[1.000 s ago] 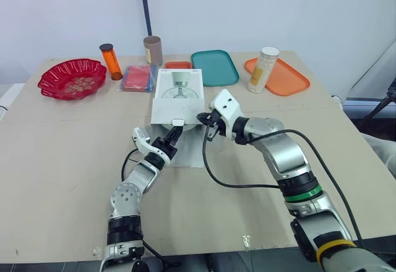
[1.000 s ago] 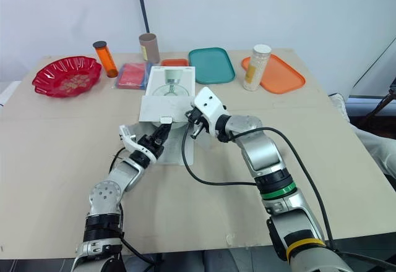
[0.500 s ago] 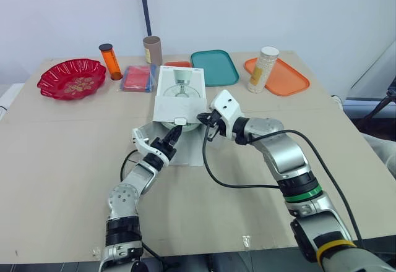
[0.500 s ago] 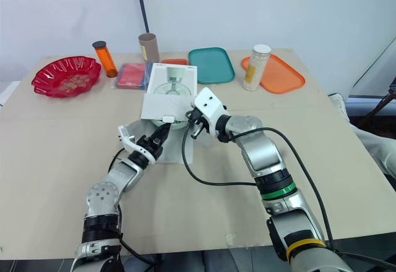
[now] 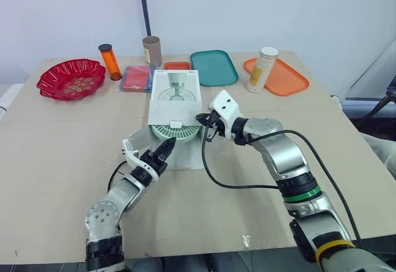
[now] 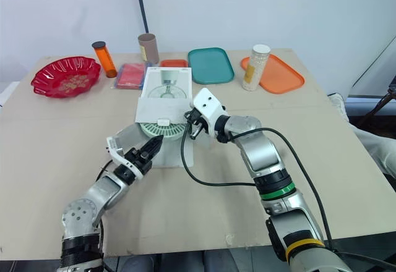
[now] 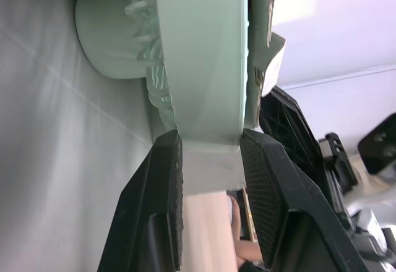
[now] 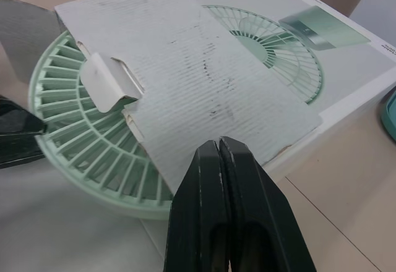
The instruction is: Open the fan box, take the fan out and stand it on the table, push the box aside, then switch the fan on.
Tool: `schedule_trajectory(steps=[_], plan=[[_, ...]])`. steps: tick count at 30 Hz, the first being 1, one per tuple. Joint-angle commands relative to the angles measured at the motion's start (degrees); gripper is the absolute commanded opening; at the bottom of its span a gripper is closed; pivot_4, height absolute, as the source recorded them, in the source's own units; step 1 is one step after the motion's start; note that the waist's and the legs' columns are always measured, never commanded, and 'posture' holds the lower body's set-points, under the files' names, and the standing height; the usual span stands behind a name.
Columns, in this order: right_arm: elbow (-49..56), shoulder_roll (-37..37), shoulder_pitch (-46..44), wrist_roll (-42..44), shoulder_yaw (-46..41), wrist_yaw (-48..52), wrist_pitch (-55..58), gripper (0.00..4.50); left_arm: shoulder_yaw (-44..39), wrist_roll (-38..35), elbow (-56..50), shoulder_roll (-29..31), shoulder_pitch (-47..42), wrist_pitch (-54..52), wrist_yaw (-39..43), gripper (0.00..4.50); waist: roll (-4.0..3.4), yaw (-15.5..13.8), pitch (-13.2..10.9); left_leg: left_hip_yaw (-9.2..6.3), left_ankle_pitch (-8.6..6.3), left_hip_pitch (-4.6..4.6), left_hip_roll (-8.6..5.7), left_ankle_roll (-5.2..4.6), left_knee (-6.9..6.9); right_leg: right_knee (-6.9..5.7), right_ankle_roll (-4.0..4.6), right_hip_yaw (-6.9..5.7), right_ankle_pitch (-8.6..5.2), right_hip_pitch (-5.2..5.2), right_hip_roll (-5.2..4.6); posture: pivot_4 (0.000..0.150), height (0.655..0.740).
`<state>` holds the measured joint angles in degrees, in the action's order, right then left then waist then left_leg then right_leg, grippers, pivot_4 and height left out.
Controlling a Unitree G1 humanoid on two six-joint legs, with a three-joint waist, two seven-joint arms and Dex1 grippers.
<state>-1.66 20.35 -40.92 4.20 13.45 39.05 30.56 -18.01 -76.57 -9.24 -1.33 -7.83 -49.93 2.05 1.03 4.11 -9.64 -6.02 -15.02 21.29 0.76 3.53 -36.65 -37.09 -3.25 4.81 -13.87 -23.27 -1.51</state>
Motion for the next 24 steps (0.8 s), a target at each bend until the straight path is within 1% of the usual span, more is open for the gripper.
schedule_trajectory(steps=[1,3,8,17,24], plan=[[2.1,-0.2,-0.9,0.3,-0.4,0.2,-0.5,0.00,-0.4,-3.2,-1.2,2.4,2.6,-2.3,-2.8,0.98,0.00,0.0,0.0,0.00,0.00,0.00,0.00,0.00,0.00,0.00,0.00,0.00,0.00,0.00,0.00,0.150,0.7400],[2.2,-0.3,-0.8,0.4,-0.4,0.3,-0.4,0.00,-0.1,-5.2,-1.5,3.8,3.5,-3.1,-3.1,0.98,0.00,0.0,0.0,0.00,0.00,0.00,0.00,0.00,0.00,0.00,0.00,0.00,0.00,0.01,0.00,0.150,0.7400],[2.6,-0.4,-0.4,0.6,-0.5,0.5,-0.1,0.00,0.7,-5.7,-0.6,5.4,3.7,-2.5,-3.9,0.98,0.00,0.0,0.0,0.00,0.00,0.00,0.00,0.00,0.00,0.01,0.00,0.00,0.00,0.00,0.00,0.150,0.7400],[2.5,-1.0,-1.1,0.5,1.1,1.9,3.4,0.00,1.4,-7.0,-0.8,5.8,4.1,-1.2,-5.4,0.98,0.00,-0.1,0.0,0.00,0.02,-0.01,-0.01,0.03,0.00,0.01,0.01,0.00,0.00,0.02,-0.01,0.150,0.7400],[0.4,-1.1,-2.2,-0.5,1.8,2.1,5.8,0.00,1.3,-9.8,-2.4,6.3,5.8,-0.3,-6.8,0.98,0.00,0.0,0.0,0.00,0.01,-0.03,0.00,0.03,0.01,0.01,0.01,0.00,0.00,0.02,-0.01,0.150,0.7400]])
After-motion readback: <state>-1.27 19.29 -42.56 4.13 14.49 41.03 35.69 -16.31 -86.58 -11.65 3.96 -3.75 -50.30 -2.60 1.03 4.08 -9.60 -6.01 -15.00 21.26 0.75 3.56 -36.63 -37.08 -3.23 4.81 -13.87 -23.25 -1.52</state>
